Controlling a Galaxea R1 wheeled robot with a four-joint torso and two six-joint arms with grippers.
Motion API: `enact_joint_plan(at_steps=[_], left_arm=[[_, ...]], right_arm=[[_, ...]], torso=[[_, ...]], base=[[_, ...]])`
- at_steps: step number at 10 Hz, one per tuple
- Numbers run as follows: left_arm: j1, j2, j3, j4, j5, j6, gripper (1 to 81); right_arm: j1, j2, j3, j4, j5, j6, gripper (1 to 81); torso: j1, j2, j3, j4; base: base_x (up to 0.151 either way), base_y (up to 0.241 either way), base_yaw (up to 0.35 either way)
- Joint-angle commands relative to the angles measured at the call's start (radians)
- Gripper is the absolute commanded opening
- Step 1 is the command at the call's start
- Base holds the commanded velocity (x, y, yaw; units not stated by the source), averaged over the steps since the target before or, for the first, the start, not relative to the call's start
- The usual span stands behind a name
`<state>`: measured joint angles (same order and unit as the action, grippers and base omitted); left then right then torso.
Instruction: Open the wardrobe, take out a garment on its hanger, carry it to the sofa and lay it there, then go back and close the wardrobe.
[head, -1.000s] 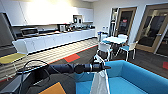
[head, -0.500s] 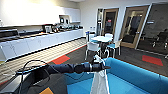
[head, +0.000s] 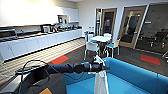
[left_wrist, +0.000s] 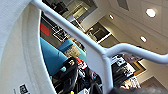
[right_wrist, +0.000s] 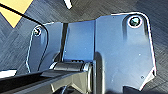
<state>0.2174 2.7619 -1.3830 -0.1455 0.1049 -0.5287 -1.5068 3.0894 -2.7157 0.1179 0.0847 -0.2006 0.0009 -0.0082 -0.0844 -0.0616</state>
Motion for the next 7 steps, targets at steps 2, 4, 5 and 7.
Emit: enact_joint_plan(at_steps=[2, 4, 5, 7], left_arm=[[-0.181, 0.006, 0.038, 0.030, -0.042, 0.012, 1.0], [-0.180, 0.006, 0.038, 0.029, -0.040, 0.012, 1.0], [-0.178, 0.007, 0.038, 0.030, -0.039, 0.012, 1.0], [-0.178, 0.013, 0.035, 0.030, -0.036, 0.012, 1.0]], right_arm=[[0.041, 0.013, 0.007, 0.002, -0.059, -0.006, 81.1], [0.041, 0.014, 0.008, 0.002, -0.059, -0.006, 81.1], [0.041, 0.014, 0.008, 0.000, -0.059, -0.006, 81.1], [0.038, 0.014, 0.008, 0.002, -0.059, -0.008, 81.1]], torso=[[0.000, 0.000, 0.000, 0.000], [0.000, 0.000, 0.000, 0.000], [0.000, 0.000, 0.000, 0.000], [0.000, 0.000, 0.000, 0.000]], base=[[0.000, 0.000, 0.000], [0.000, 0.000, 0.000], [0.000, 0.000, 0.000], [0.000, 0.000, 0.000]])
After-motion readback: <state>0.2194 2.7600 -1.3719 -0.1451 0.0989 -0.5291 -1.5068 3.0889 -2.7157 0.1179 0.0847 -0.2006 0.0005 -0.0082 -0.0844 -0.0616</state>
